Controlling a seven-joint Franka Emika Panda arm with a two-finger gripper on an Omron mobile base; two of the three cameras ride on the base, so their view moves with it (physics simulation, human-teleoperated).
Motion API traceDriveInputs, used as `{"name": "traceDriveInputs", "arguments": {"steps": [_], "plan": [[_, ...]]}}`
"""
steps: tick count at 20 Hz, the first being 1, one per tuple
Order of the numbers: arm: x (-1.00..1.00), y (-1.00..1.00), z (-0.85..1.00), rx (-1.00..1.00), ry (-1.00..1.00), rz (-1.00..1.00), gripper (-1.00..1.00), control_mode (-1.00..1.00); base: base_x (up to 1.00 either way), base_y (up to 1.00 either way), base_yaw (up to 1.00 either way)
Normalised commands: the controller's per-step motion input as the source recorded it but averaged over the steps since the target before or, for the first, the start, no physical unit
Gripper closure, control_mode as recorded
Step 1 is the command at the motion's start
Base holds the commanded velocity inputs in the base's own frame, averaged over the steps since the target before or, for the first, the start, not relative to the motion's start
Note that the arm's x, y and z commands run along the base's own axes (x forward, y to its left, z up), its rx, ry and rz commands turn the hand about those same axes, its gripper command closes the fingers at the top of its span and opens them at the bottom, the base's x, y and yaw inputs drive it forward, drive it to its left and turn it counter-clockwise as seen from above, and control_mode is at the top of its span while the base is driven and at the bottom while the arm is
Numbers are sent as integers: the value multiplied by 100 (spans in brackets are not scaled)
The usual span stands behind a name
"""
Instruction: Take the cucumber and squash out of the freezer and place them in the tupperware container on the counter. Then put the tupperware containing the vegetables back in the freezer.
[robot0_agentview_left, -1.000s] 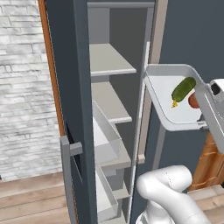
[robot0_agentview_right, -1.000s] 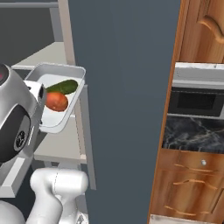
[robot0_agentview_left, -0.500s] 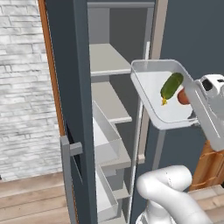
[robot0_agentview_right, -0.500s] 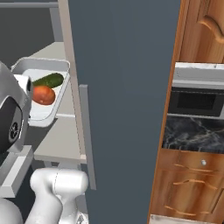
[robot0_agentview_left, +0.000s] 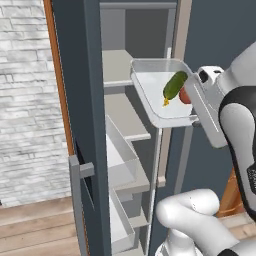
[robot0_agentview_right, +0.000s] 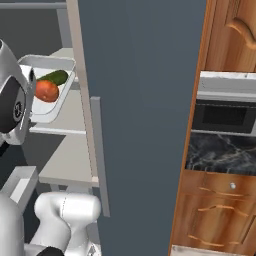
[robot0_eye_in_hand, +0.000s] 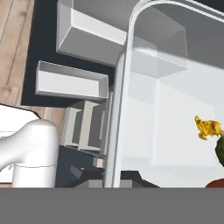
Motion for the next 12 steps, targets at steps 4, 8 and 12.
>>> {"name": "traceDriveInputs", "arguments": {"steps": [4,8,12], "plan": [[74,23,0,0,11,-1,100,-100,0,0,0],[66,27,1,0,8,-2,100,-100,0,0,0],[52,25,9,0,0,-1,100,-100,0,0,0]]}}
